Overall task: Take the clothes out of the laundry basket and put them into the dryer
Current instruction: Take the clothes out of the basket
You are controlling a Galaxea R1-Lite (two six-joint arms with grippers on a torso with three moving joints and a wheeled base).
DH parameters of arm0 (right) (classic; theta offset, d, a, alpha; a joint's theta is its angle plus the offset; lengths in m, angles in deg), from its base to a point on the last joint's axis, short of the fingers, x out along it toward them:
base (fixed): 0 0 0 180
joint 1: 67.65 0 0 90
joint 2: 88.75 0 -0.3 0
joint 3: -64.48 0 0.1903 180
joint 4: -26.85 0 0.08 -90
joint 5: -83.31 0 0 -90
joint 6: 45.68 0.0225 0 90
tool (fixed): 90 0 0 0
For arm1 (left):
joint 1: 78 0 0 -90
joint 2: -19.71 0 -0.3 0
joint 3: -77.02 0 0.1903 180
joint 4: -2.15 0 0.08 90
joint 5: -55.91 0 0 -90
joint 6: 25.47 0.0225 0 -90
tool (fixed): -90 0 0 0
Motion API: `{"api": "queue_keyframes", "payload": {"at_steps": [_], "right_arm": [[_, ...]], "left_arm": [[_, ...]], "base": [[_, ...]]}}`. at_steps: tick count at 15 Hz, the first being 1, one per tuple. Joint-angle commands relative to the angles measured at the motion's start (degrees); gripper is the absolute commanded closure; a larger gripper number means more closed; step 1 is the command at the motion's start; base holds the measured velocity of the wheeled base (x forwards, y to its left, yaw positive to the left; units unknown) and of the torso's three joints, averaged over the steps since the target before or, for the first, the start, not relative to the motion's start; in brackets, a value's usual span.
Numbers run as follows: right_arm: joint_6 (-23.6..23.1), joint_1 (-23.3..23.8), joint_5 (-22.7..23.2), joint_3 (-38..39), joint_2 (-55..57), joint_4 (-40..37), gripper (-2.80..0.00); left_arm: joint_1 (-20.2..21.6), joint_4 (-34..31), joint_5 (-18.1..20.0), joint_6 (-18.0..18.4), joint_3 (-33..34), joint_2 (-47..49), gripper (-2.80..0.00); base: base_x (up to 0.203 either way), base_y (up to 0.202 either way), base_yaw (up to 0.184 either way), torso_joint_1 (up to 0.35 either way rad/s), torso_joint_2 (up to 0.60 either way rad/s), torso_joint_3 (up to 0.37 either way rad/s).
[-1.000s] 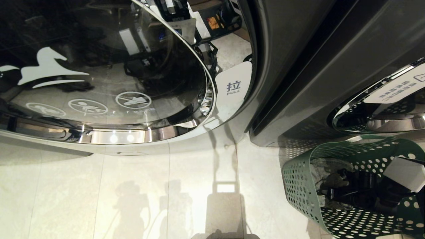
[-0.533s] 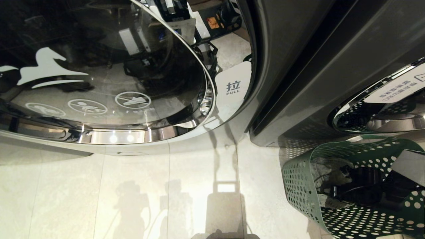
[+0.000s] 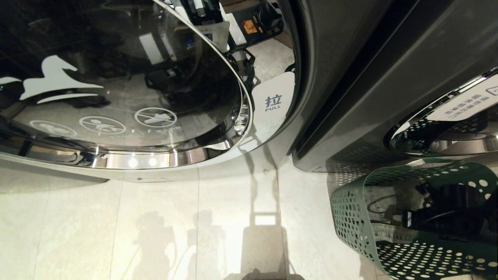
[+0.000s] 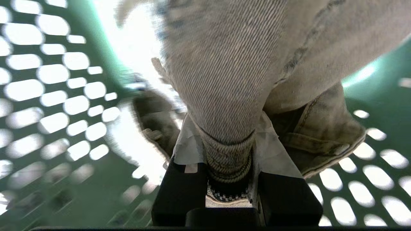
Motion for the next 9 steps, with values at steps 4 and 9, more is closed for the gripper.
{"api": "queue_keyframes", "payload": {"at_steps": [4, 9], "right_arm": [[-0.38, -0.22, -0.32, 13.82, -23.47, 3.09, 0.0], [-1.34, -0.27, -1.72, 28.58, -46.11, 3.51, 0.0]], "left_arm": [[0.01, 0.03, -0.03, -0.08, 1.76, -0.01, 0.0], [-0.01, 0.03, -0.03, -0.08, 1.76, -0.07, 0.0]], "base": [[0.0, 0.0, 0.0, 0.0, 0.0, 0.0], [0.0, 0.0, 0.0, 0.0, 0.0, 0.0]]}}
